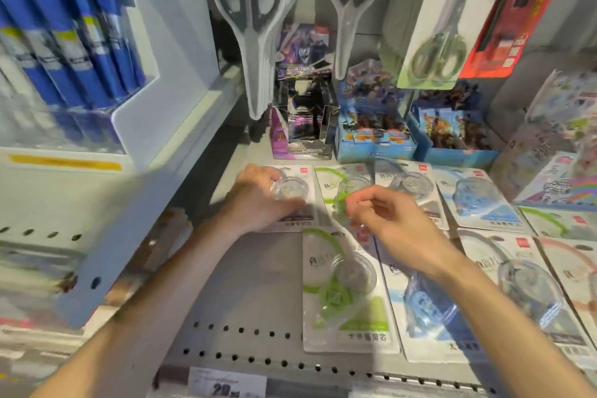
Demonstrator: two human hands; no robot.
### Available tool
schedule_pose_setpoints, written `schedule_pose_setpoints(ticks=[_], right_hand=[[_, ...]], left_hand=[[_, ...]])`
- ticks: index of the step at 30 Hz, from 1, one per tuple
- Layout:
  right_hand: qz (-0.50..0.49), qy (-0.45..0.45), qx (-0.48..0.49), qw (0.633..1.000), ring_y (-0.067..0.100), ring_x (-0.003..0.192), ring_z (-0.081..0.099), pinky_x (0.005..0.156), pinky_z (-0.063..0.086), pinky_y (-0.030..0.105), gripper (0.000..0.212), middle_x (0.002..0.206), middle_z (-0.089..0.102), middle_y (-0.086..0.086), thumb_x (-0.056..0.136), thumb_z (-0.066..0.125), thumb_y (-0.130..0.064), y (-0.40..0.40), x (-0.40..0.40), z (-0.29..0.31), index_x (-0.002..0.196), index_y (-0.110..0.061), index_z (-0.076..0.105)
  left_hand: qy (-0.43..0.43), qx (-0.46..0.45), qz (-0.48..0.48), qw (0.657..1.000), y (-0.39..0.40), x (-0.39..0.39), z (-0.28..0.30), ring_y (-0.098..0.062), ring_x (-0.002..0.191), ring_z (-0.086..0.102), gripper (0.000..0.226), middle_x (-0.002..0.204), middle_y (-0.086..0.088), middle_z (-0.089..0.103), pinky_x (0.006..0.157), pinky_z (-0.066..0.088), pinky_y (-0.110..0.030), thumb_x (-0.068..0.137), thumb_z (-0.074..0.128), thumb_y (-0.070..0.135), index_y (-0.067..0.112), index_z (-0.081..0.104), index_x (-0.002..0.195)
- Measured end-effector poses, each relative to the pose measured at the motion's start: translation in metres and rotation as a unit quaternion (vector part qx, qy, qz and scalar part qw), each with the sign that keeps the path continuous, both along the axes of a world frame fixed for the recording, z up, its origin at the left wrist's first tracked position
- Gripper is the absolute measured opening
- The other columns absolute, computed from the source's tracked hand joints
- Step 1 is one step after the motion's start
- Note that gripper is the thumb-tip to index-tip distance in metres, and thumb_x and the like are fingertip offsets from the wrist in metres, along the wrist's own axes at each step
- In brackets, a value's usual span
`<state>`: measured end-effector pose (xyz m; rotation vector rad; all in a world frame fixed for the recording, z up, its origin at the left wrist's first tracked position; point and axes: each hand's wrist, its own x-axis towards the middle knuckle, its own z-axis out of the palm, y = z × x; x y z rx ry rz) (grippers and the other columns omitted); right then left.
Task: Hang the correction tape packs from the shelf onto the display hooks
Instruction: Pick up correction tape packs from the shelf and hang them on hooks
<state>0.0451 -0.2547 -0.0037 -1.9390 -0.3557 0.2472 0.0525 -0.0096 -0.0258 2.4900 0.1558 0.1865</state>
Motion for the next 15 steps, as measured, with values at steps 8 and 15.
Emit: schedule_pose_setpoints(ticks=[8,15], right_hand=[[-0.007,0.034,-0.028,0.999,0.024,0.079,0.065,0.078,0.059,0.045,0.013,0.096,0.071,0.028,0.1,0.059,-0.001,0.007,0.006,-0.002,0.104,-0.007,0.07],[-0.02,0.031,0.001,0.999,0.026,0.104,0.073,0.095,0.058,0.036,0.024,0.114,0.075,0.012,0.1,0.067,-0.023,0.034,0.023,0.011,0.121,-0.012,0.067]], left_hand=[[-0.041,0.023,-0.017,0.999,0.007,0.004,-0.001,-0.023,0.111,0.059,0.047,0.115,0.0,0.068,0.09,0.05,-0.035,0.068,0.09,0.046,0.017,0.075,0.101],[-0.148,-0.009,0.051,0.988,0.008,-0.004,0.017,-0.019,0.096,0.057,0.059,0.108,0.004,0.052,0.079,0.051,-0.033,0.072,0.089,0.044,0.017,0.067,0.12]])
